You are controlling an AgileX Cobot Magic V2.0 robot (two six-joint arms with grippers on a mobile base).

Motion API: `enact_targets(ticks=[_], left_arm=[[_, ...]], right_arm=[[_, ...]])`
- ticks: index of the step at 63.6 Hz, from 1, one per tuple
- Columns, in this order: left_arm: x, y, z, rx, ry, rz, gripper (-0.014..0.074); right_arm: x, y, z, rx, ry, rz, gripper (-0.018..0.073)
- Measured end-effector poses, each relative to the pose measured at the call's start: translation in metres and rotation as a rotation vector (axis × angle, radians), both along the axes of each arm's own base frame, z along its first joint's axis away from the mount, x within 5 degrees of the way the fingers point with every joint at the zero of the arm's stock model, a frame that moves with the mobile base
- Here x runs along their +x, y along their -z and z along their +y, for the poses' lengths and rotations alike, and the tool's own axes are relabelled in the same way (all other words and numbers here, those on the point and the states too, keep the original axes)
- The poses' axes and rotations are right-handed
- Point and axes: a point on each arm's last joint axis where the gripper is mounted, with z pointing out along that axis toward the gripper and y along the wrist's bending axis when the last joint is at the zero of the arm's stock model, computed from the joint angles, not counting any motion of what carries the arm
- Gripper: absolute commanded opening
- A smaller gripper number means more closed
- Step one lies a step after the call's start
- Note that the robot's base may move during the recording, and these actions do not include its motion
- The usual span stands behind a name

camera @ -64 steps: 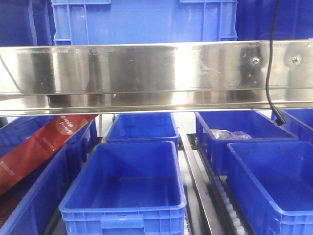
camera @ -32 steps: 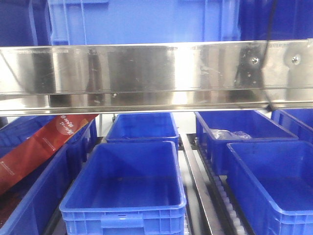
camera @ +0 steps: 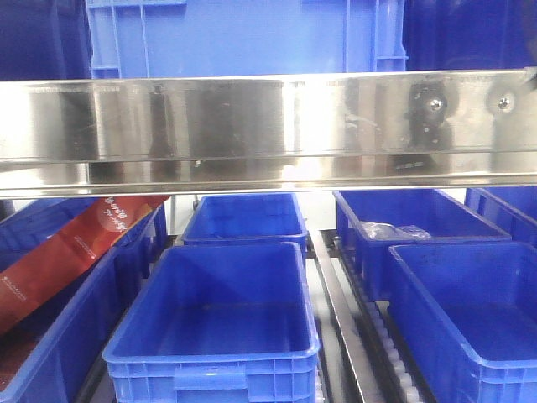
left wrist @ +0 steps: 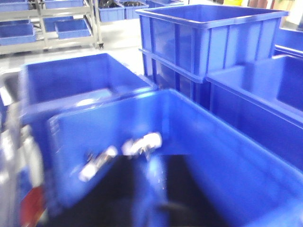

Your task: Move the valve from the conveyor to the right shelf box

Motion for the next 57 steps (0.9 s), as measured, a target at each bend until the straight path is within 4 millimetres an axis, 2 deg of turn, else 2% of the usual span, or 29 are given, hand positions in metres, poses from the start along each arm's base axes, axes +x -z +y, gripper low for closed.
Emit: enact_targets(ticks=[8, 13, 19, 25, 31, 37, 38, 39, 45, 50, 57], left_arm=[[-0.021, 0.002, 0.025, 0.006, -0.07, 0.016, -0.0111], [-0.031, 0.013, 0.036, 0.01, -0.105, 0.043, -0.0111], [-0.044, 0.032, 0.045, 0.013, -0.136, 0.062, -0.0111], [-0.059, 0.059, 0.05, 0.012, -0.153, 0.073, -0.0111], [-0.085, 0.081, 0.053, 0.004, -0.159, 0.042, -0.0111], [-0.111, 0.105, 0.055, -0.004, -0.163, 0.025, -0.0111], [-0.116, 0.115, 0.056, -0.005, -0.163, 0.032, -0.0111], [-0.121, 0.115, 0.056, -0.008, -0.164, 0.018, -0.0111], [-0.148, 0.146, 0.059, -0.021, -0.166, 0.0, -0.0111], [-0.168, 0.172, 0.061, -0.027, -0.169, -0.019, -0.0111], [-0.19, 0.197, 0.064, -0.039, -0.172, -0.068, -0.0111]], right_arm=[[-0.013, -0.006, -0.023, -0.016, 0.054, 0.011, -0.0162], [-0.02, -0.003, -0.034, -0.023, 0.08, 0.023, -0.0162], [-0.029, 0.011, -0.04, -0.034, 0.094, 0.052, -0.0162], [-0.038, 0.037, -0.044, -0.042, 0.106, 0.086, -0.0162], [-0.052, 0.064, -0.049, -0.039, 0.122, 0.084, -0.0162], [-0.072, 0.086, -0.057, -0.026, 0.141, 0.041, -0.0162], [-0.077, 0.093, -0.058, -0.03, 0.144, 0.042, -0.0162], [-0.08, 0.096, -0.06, -0.025, 0.147, 0.03, -0.0162], [-0.102, 0.126, -0.068, -0.033, 0.16, 0.012, -0.0162], [-0.121, 0.15, -0.075, -0.046, 0.169, -0.009, -0.0162], [-0.145, 0.182, -0.083, -0.073, 0.177, -0.042, -0.0162]])
